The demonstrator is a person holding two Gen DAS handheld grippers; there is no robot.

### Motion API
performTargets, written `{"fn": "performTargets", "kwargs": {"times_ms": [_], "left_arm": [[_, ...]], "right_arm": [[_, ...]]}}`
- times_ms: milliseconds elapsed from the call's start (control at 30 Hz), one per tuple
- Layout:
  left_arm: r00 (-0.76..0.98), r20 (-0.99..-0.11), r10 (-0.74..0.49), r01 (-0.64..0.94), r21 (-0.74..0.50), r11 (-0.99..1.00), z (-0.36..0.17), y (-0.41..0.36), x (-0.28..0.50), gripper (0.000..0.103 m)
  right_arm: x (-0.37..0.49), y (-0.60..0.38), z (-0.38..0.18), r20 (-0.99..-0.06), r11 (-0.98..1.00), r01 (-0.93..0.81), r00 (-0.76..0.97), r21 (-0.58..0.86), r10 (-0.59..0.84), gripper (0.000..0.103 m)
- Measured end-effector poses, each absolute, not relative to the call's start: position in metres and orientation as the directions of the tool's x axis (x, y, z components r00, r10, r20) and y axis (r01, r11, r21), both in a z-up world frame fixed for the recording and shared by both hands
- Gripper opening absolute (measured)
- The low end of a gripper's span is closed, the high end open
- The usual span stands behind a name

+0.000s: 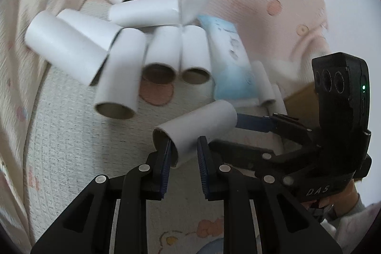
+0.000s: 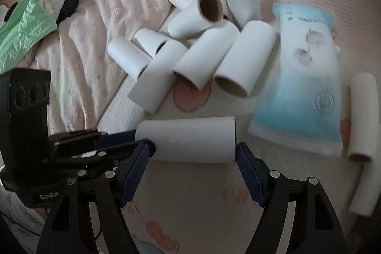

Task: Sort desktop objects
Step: 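Close the left gripper on a white cardboard tube, then lift the white tube with the left gripper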

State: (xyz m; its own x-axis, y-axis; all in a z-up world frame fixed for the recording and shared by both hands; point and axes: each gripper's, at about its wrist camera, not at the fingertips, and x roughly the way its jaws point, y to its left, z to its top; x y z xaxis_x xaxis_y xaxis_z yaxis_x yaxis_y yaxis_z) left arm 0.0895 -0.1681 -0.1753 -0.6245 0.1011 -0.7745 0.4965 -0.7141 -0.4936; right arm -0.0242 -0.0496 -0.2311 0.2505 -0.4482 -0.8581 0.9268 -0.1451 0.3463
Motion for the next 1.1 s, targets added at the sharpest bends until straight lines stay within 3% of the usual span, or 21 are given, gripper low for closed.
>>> {"fn": "performTargets", "kwargs": {"times_ms": [367, 533, 700, 1100], "left_arm": [[-0.565, -0.819, 0.097, 0.453, -0.406, -0.794, -0.173, -0.158, 0.075, 0.027], [-0.547, -0.833, 0.085, 0.460, -0.384, -0.801, -0.171, -0.158, 0.082, 0.038], [-0.518, -0.854, 0.046, 0.488, -0.339, -0.804, -0.171, -0.163, 0.089, 0.039], [-0.602, -0.794, 0.091, 0.435, -0.421, -0.796, -0.146, -0.180, 0.062, 0.039]], "right_arm": [[-0.027, -0.022, -0.240, -0.880, -0.235, 0.908, 0.228, 0.346, -0.417, 0.073], [-0.027, -0.020, -0.262, -0.875, -0.306, 0.862, 0.265, 0.404, -0.406, 0.073], [-0.035, 0.001, -0.270, -0.769, -0.304, 0.789, 0.304, 0.534, -0.562, 0.087], [-0.008, -0.005, -0.266, -0.826, -0.293, 0.882, 0.166, 0.369, -0.539, 0.089]]}}
